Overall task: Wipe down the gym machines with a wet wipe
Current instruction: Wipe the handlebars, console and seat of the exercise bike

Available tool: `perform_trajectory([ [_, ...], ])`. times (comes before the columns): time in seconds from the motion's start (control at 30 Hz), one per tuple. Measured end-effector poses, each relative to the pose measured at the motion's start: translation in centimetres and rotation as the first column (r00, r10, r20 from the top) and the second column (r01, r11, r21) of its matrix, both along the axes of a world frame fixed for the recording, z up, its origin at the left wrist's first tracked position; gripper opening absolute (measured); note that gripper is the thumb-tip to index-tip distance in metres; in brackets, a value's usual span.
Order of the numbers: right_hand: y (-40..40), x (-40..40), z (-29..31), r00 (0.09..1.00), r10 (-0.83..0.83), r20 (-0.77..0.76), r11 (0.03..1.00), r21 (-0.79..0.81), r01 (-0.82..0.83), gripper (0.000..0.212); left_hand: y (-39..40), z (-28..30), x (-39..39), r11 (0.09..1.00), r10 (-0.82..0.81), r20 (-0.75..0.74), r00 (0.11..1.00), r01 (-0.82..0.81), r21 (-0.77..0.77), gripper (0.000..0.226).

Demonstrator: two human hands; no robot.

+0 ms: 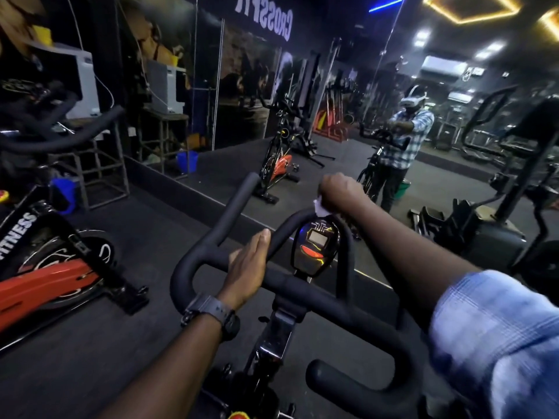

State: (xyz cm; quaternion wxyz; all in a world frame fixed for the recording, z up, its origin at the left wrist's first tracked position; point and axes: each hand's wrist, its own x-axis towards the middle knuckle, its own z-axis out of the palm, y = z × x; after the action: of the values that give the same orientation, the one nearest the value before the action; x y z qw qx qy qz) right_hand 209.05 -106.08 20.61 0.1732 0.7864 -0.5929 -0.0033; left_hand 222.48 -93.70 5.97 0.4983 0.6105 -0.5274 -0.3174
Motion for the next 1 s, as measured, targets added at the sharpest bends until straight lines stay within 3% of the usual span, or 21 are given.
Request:
perform_trajectory([
  [0.13,0.3,1.6,-1.5,0.981,0.156,-0.114,0.984,0.105,-0.144,0.032,-0.8,-1.1,0.2,1.000,-0.011,-0.108,0.994,0.013,0.013,0.073],
  [0.23,1.3,4.7,-2.5,0.917,0.370,-0.147,0.891,0.335,-0.306,0.036,-1.9,-2.1,0.9,0.998,0.042,-0.257,0.966,-0.031,0.049,0.068],
  [0.3,1.2,5.0,-2.2,0.888,0.407,-0.213,0.866,0.399,-0.302,0.033,-1.8,-1.9,0.9,0.999,0.036,-0.290,0.956,-0.034,0.013,0.074],
  [0.4,-1.3,2.7,-1.2,0.954,0.212,-0.211,0.958,0.240,-0.159,0.034,-1.2,-1.5,0.9,0.998,0.035,-0.357,0.933,-0.048,-0.029,0.088],
  [0.47,-2.2,1.7,-1.3,0.979,0.051,-0.200,0.984,0.175,-0.015,0.037,-0.7,-0.7,0.8,0.996,0.045,-0.370,0.928,-0.069,-0.052,0.083],
  [0.53,-0.7,3.2,-2.0,0.988,0.064,-0.142,0.980,0.193,-0.036,0.034,-0.4,-0.1,0.6,0.993,0.045,-0.373,0.927,-0.084,-0.087,0.082],
  [0.63,4.2,7.1,-4.7,0.974,0.210,-0.085,0.961,0.203,-0.189,0.033,-0.6,-0.1,0.7,0.987,0.061,-0.393,0.917,-0.114,-0.113,0.094],
  [0.7,7.7,9.0,-7.7,0.935,0.341,-0.095,0.922,0.230,-0.313,0.035,-0.8,-0.2,1.2,0.974,0.131,-0.412,0.902,-0.194,-0.115,0.100],
  [0.8,9.5,9.3,-9.4,0.914,0.389,-0.116,0.909,0.207,-0.361,0.035,-0.8,-0.2,1.8,0.947,0.224,-0.447,0.866,-0.302,-0.109,0.102],
  [0.9,6.8,8.2,-6.7,0.934,0.315,-0.170,0.947,0.120,-0.297,0.035,-0.6,-0.6,1.9,0.959,0.192,-0.415,0.889,-0.259,-0.112,0.116],
  [1.0,1.4,5.0,-2.1,0.981,0.137,-0.137,0.985,0.127,-0.120,0.034,-0.7,-0.6,1.6,0.960,0.154,-0.411,0.898,-0.235,-0.153,0.105],
])
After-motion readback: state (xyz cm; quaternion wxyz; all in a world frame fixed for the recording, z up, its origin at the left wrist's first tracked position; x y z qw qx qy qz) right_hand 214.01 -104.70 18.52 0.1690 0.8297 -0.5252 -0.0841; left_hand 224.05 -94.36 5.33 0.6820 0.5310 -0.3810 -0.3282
